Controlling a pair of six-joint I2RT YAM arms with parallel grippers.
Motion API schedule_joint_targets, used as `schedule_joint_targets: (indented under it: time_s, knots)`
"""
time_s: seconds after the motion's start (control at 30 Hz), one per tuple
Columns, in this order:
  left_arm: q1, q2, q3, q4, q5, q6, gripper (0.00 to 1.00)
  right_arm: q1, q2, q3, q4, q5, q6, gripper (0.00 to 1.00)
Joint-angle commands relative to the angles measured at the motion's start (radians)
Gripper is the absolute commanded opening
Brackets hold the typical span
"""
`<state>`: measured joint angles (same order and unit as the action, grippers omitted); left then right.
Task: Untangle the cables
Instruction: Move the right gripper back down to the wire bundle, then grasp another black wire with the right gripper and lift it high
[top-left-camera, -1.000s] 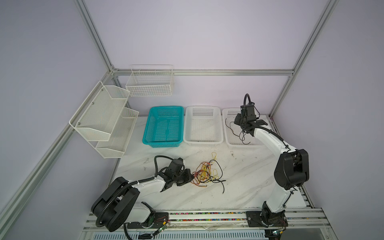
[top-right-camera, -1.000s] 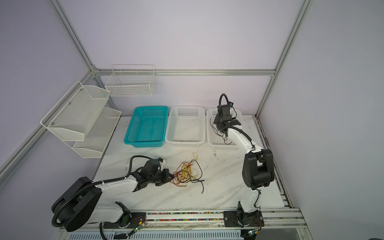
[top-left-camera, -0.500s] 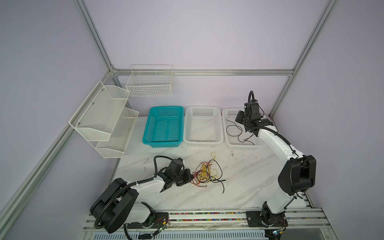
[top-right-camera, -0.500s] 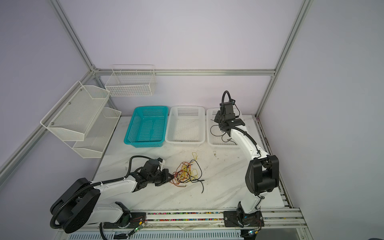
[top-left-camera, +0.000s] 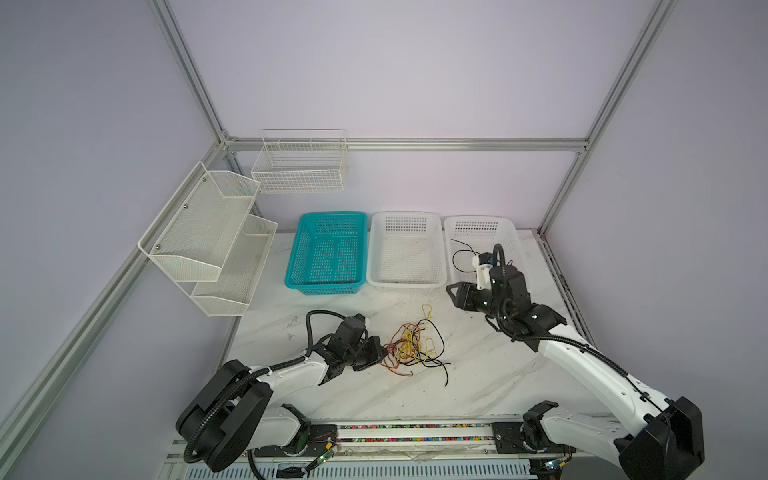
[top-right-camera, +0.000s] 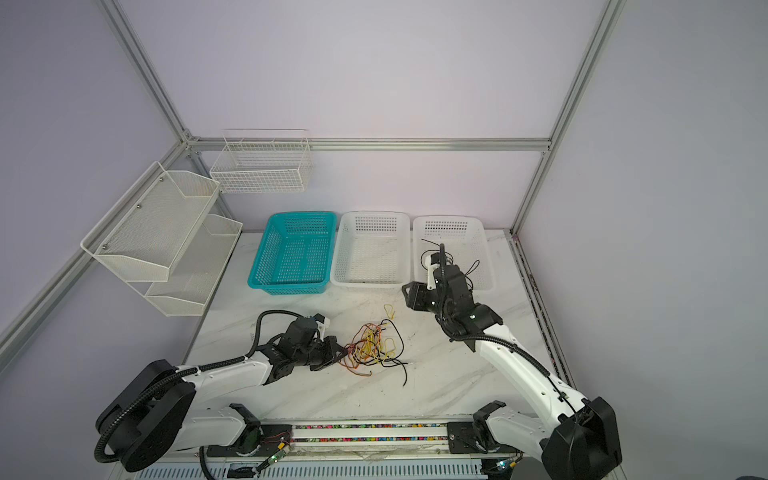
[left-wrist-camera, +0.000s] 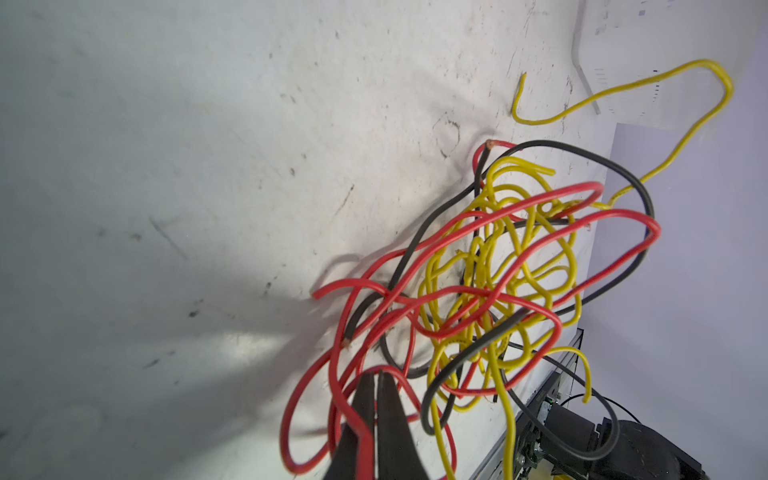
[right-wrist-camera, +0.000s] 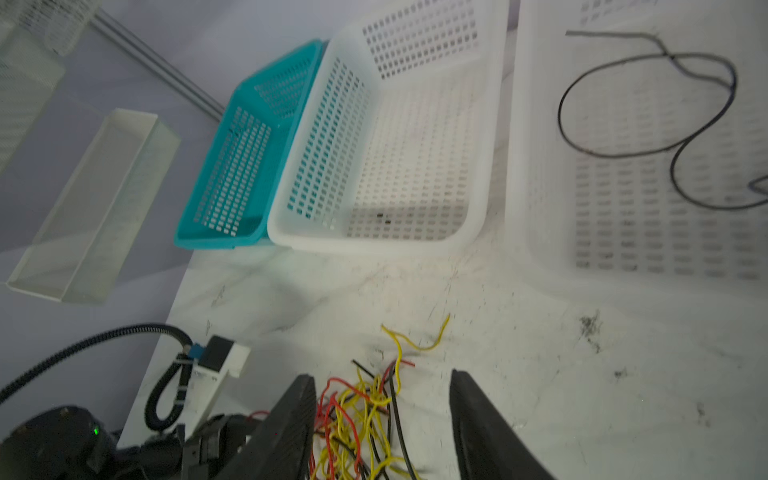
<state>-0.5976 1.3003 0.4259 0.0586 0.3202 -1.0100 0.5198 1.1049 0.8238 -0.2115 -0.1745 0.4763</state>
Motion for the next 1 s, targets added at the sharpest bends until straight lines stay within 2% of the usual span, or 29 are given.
schedule_joint_targets:
  time_s: [0.0, 0.17, 0.3, 0.43, 0.53, 0.7, 0.73, 0.97]
  knots:
    - [-0.001, -0.029, 0.049, 0.023, -0.006, 0.006, 0.00, 0.054, -0.051, -0.107, 0.069, -0.043, 0.036, 0.55]
    - [0.000, -0.028, 0.046, 0.021, -0.010, 0.010, 0.00, 0.122, -0.020, -0.243, 0.185, -0.046, 0.067, 0.55]
    - [-0.002, -0.028, 0.044, 0.021, -0.008, 0.010, 0.00, 0.184, 0.056, -0.282, 0.256, 0.016, 0.085, 0.55]
    - [-0.002, -0.031, 0.045, 0.019, -0.008, 0.010, 0.00, 0.202, 0.128, -0.284, 0.283, 0.089, 0.076, 0.51]
    - [-0.001, -0.032, 0.044, 0.013, -0.010, 0.011, 0.00, 0.203, 0.165, -0.282, 0.311, 0.092, 0.073, 0.39]
    - [-0.001, -0.033, 0.039, 0.010, -0.014, 0.013, 0.00, 0.204, 0.123, -0.255, 0.260, 0.151, 0.064, 0.04]
    - [0.000, -0.032, 0.035, 0.010, -0.016, 0.013, 0.00, 0.204, 0.094, -0.244, 0.238, 0.165, 0.060, 0.00]
    - [-0.001, -0.030, -0.004, 0.021, -0.026, 0.005, 0.00, 0.204, -0.109, -0.059, -0.001, 0.272, 0.020, 0.00]
